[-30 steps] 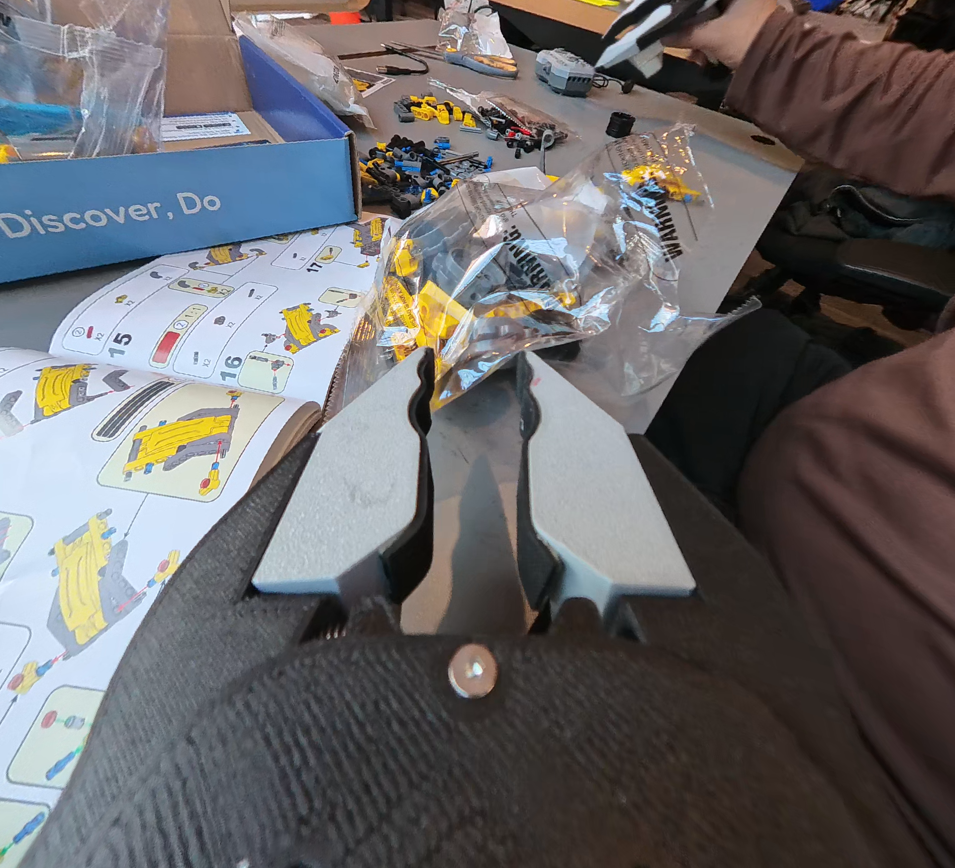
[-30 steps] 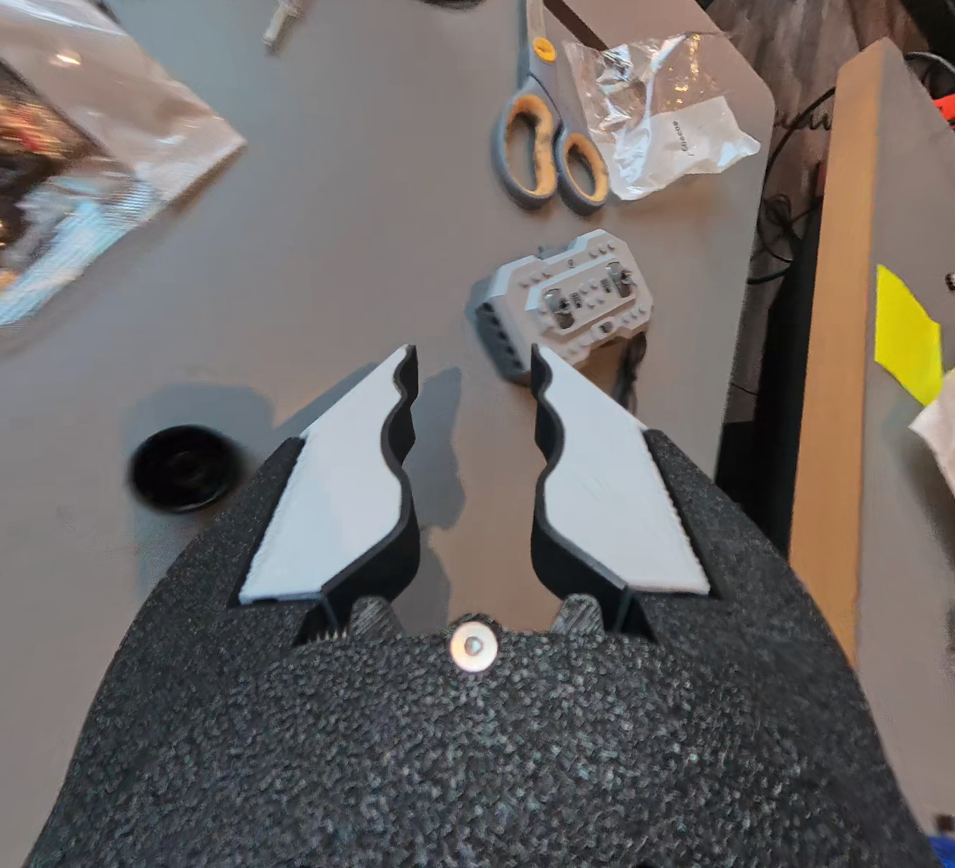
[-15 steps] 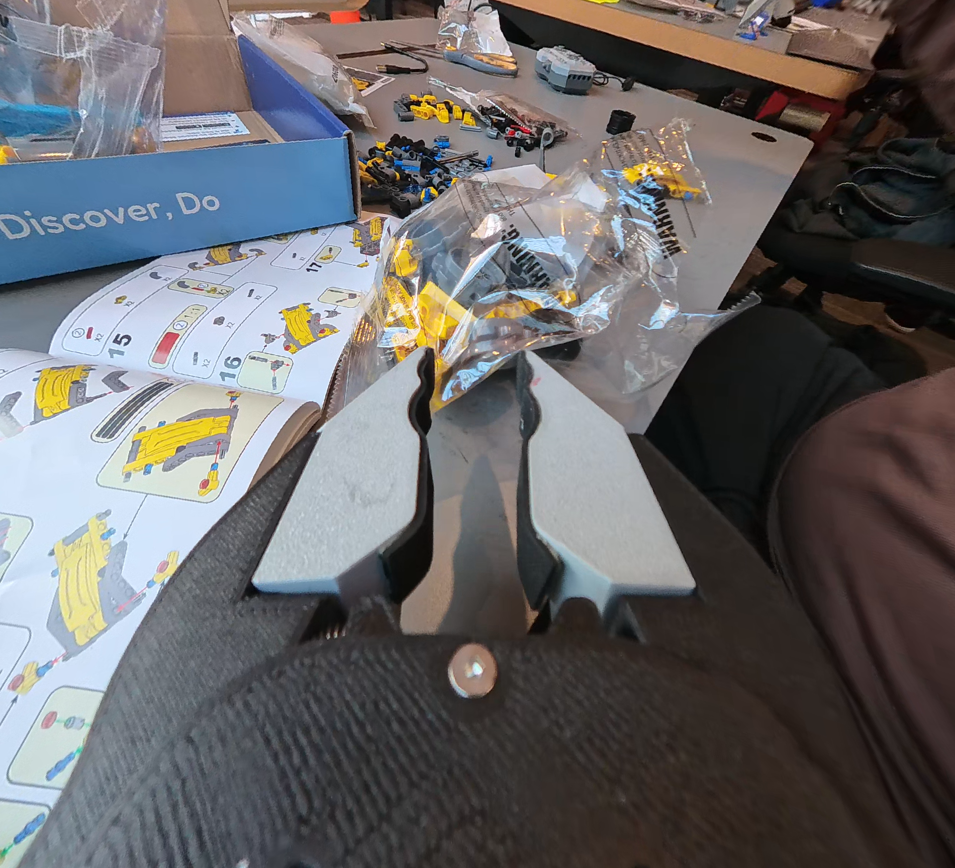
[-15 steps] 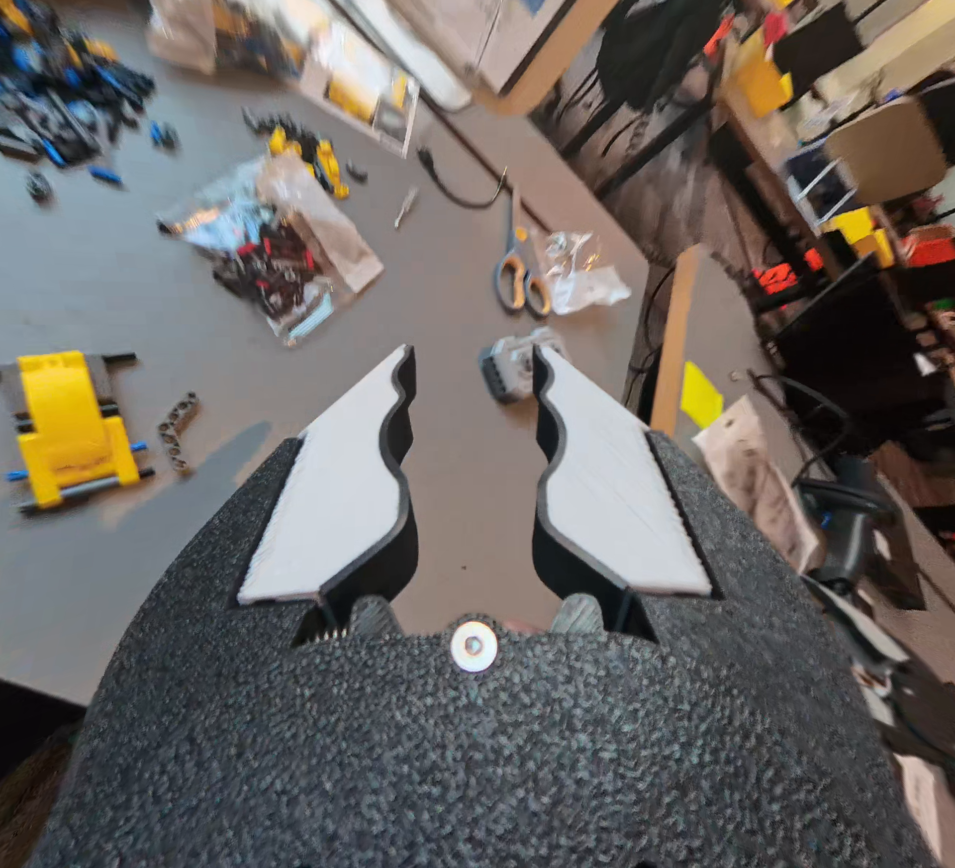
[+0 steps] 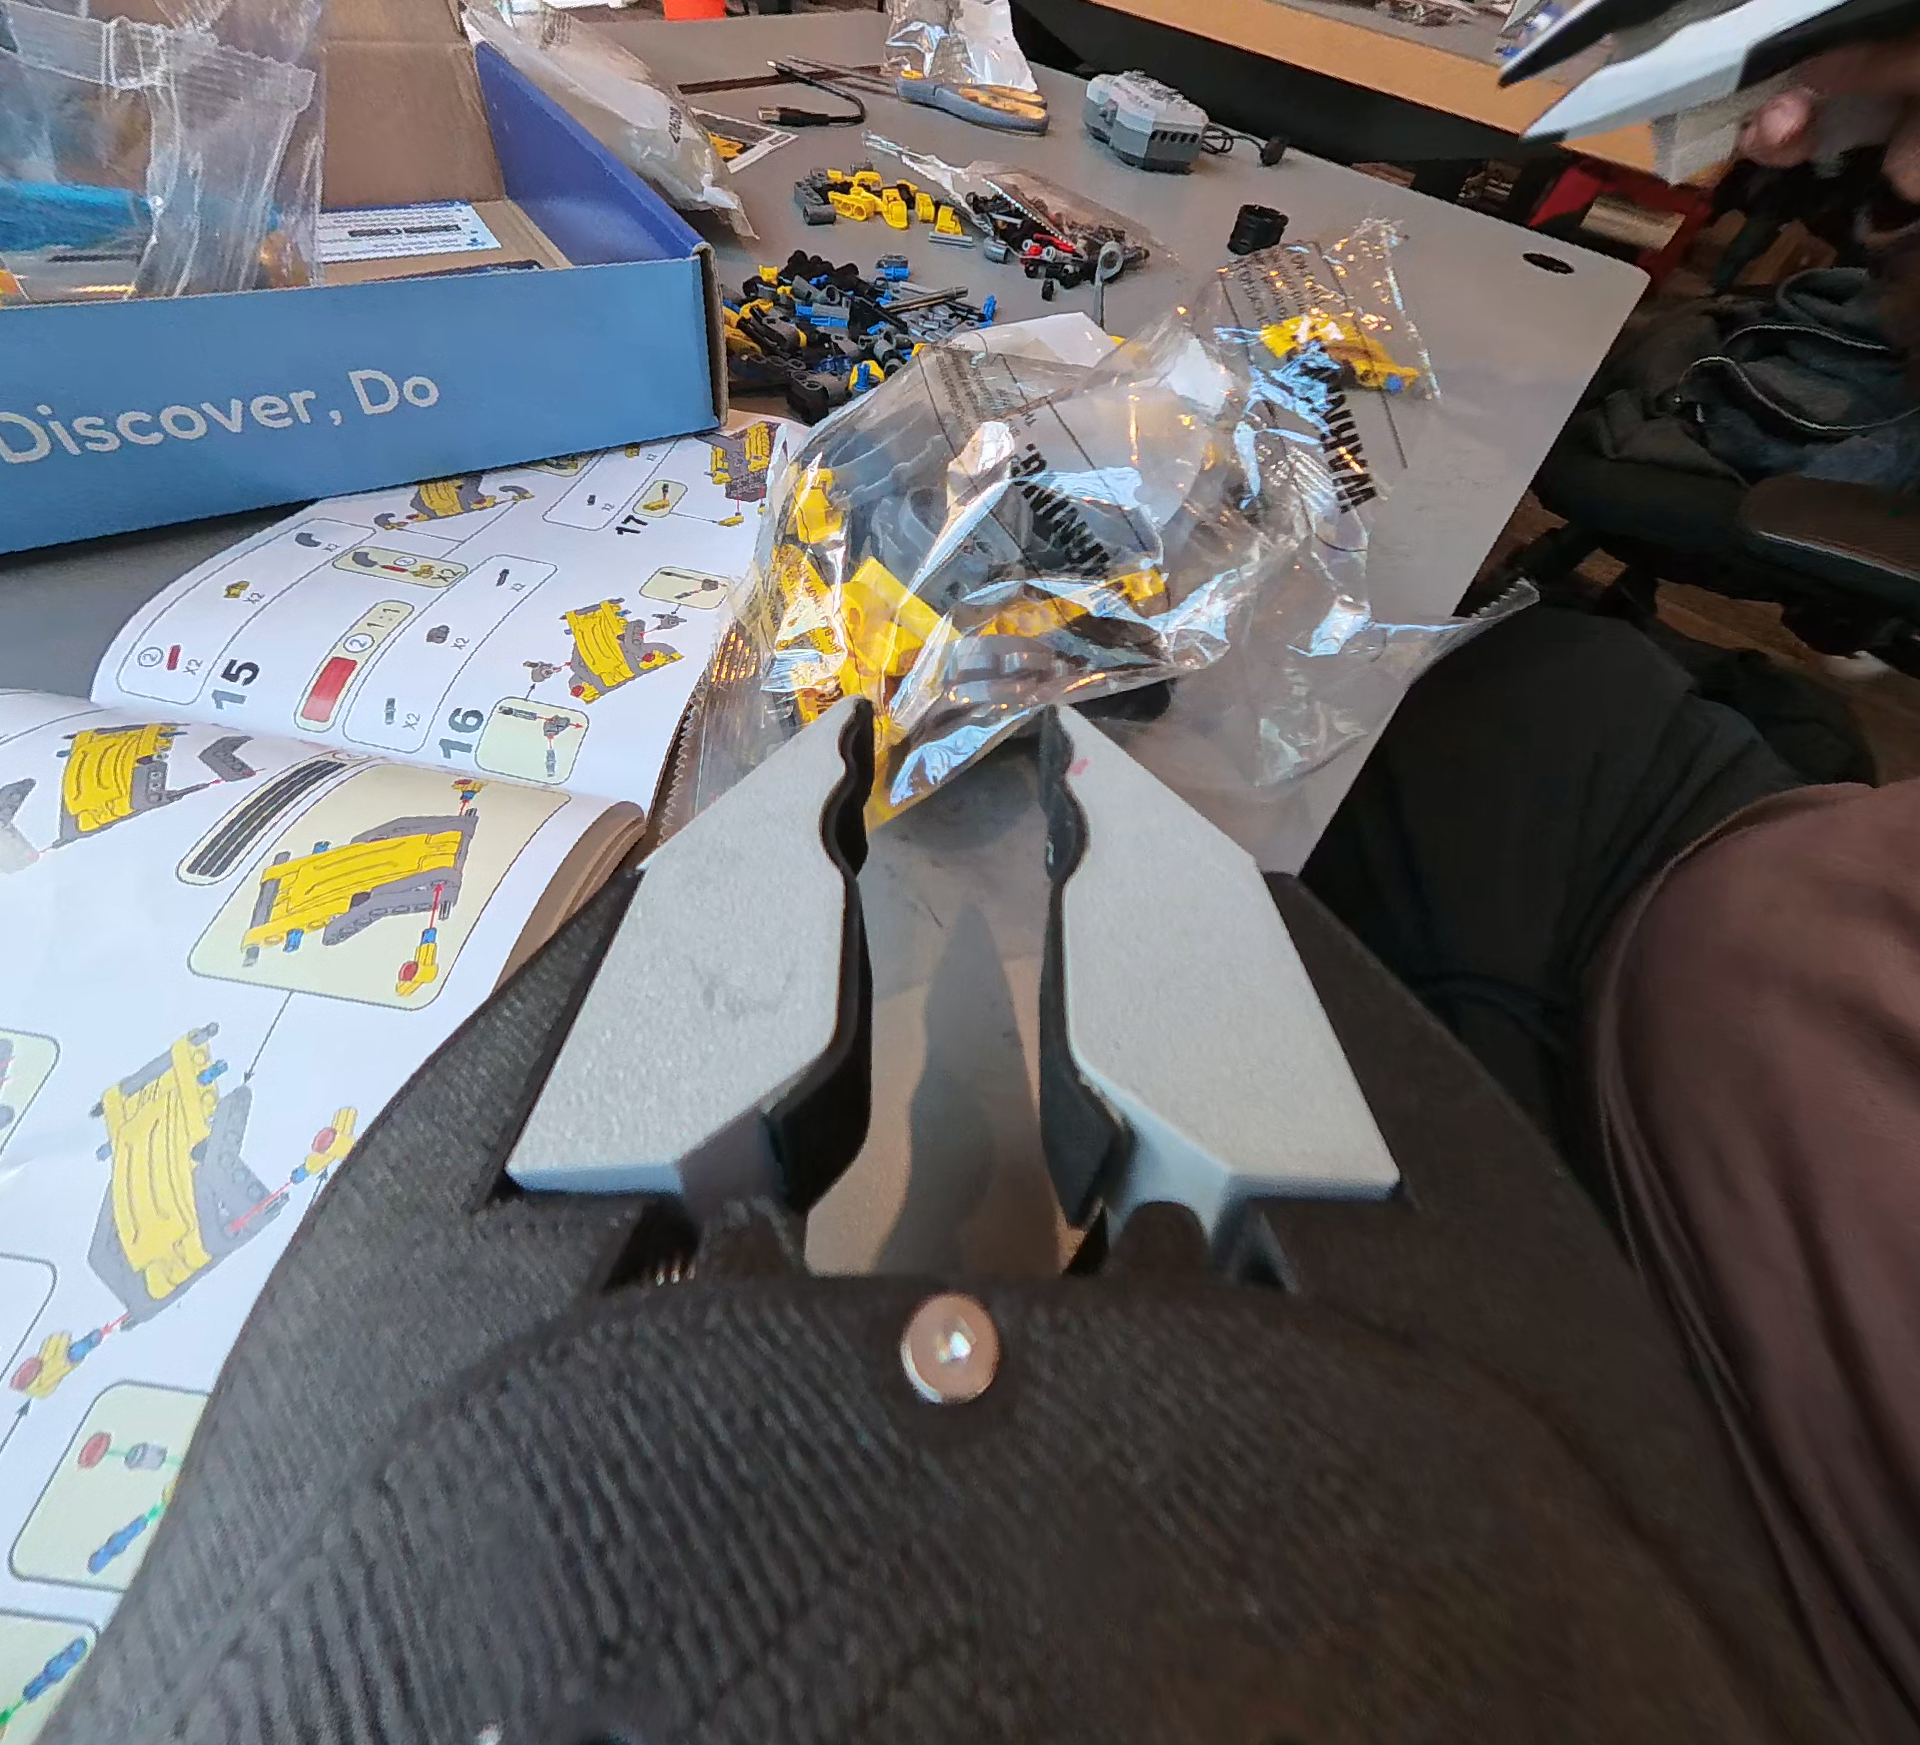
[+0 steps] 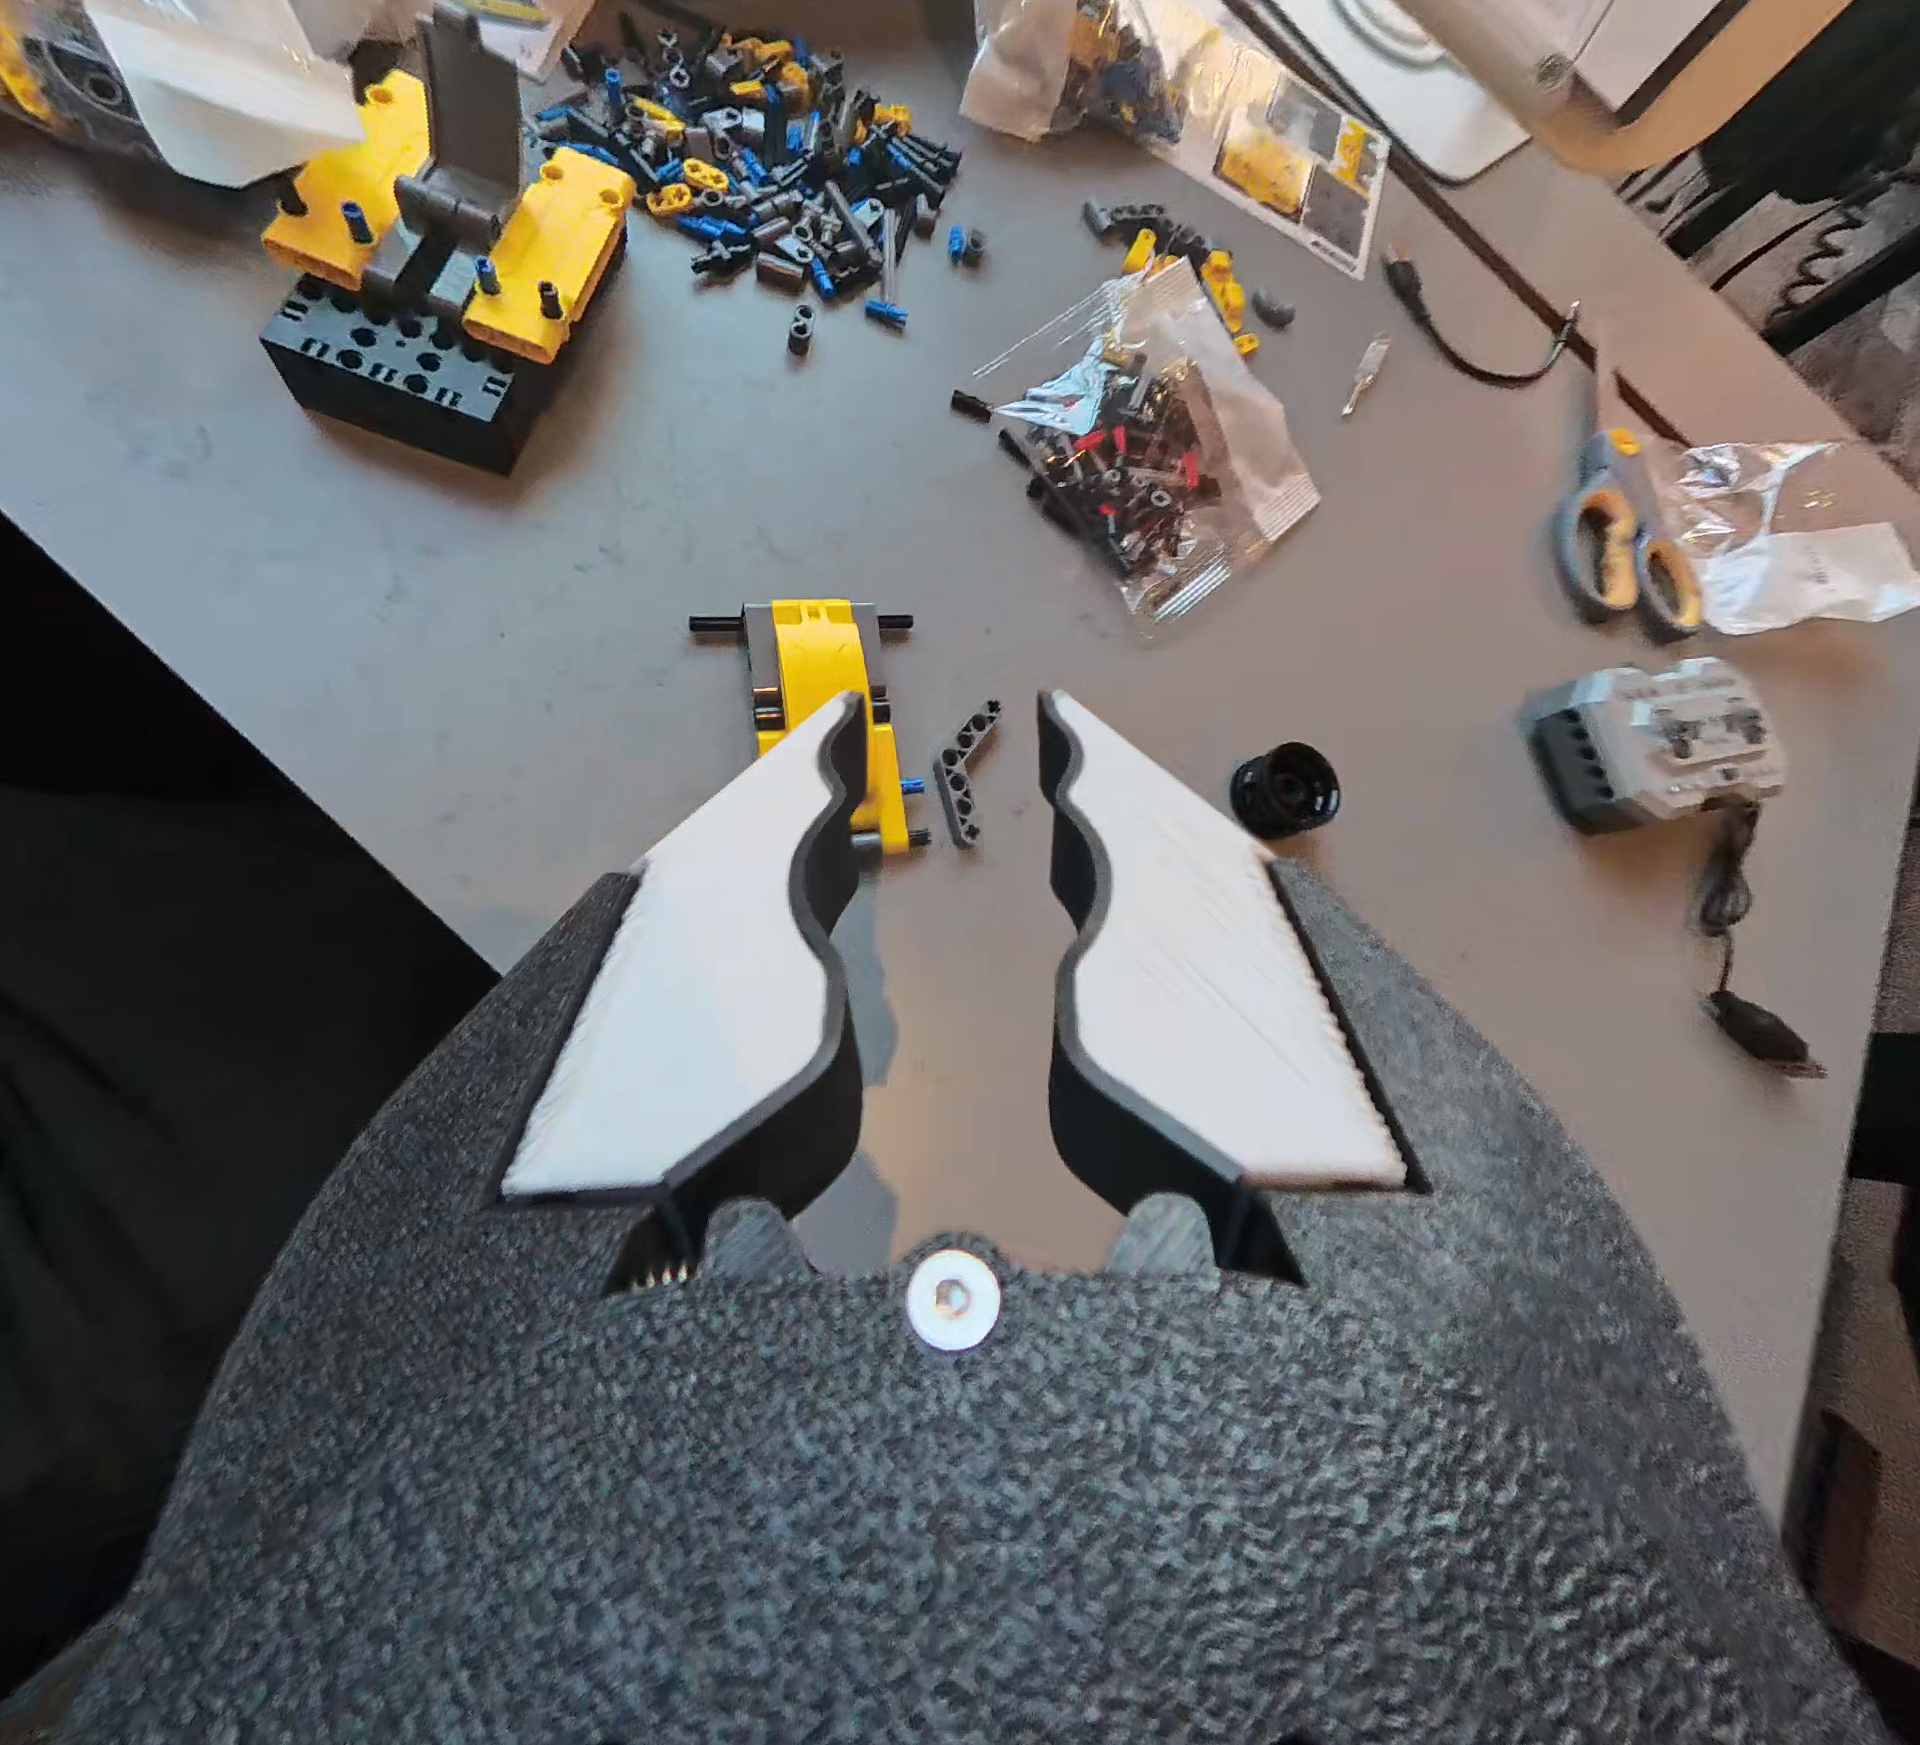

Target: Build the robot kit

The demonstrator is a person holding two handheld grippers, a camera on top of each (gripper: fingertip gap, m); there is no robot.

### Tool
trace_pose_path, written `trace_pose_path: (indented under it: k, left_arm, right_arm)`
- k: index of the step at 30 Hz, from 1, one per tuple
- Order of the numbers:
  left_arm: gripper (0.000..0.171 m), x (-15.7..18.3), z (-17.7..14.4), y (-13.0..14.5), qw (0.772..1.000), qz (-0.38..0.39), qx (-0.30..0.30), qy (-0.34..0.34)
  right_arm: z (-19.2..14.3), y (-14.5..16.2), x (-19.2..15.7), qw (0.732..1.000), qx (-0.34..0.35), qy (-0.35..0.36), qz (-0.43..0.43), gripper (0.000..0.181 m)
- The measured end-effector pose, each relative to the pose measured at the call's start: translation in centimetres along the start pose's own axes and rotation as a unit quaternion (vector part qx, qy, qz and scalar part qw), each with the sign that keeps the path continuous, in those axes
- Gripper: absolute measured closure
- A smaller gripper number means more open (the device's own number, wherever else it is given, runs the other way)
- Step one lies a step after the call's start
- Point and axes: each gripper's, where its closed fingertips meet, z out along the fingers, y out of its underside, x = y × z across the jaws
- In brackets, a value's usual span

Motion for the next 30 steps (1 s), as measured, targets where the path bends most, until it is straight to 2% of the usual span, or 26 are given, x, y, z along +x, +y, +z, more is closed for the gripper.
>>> trace_pose_path:
  k: [2, 5, 8, 12, 18, 21, 22, 24, 26, 30]
  left_arm:
    - [0.143, -0.1, 0.0, 0.0, 1.0, -0.002, -0.002, -0.002]
    - [0.143, -0.1, 0.1, 0.1, 1.0, -0.006, -0.005, -0.001]
    - [0.143, -0.1, 0.1, 0.1, 1.0, -0.005, -0.004, -0.002]
    - [0.143, -0.2, 0.1, 0.1, 1.0, -0.01, -0.006, 0.0]
    - [0.143, -0.2, 0.2, 0.2, 1.0, -0.017, -0.009, 0.003]
    - [0.143, -0.3, 0.2, 0.2, 1.0, -0.02, -0.01, -0.001]
    - [0.143, -0.4, 0.3, 0.2, 1.0, -0.021, -0.011, -0.002]
    - [0.143, -0.5, 0.3, 0.3, 1.0, -0.024, -0.013, -0.005]
    - [0.143, -0.5, 0.3, 0.3, 1.0, -0.024, -0.015, -0.007]
    - [0.143, -0.7, 0.3, 0.4, 0.999, -0.026, -0.017, -0.017]
  right_arm:
    - [0.9, 1.2, 0.5, 1.0, -0.013, 0.0, 0.006, 0.147]
    - [1.2, 2.8, 3.2, 0.999, -0.031, 0.009, 0.032, 0.143]
    - [1.6, 5.8, 5.6, 0.995, -0.067, -0.026, 0.068, 0.132]
    - [3.4, 9.0, 9.1, 0.991, -0.098, -0.036, 0.088, 0.13]
    - [7.9, 9.4, 11.3, 0.984, -0.12, -0.099, 0.091, 0.13]
    - [10.2, 9.5, 11.6, 0.979, -0.138, -0.123, 0.084, 0.152]
    - [10.8, 9.2, 11.3, 0.978, -0.138, -0.136, 0.082, 0.154]
    - [11.8, 8.5, 10.7, 0.976, -0.135, -0.151, 0.083, 0.153]
    - [12.2, 7.7, 10.3, 0.976, -0.129, -0.155, 0.083, 0.145]
    - [11.4, 7.0, 9.7, 0.98, -0.115, -0.138, 0.082, 0.139]
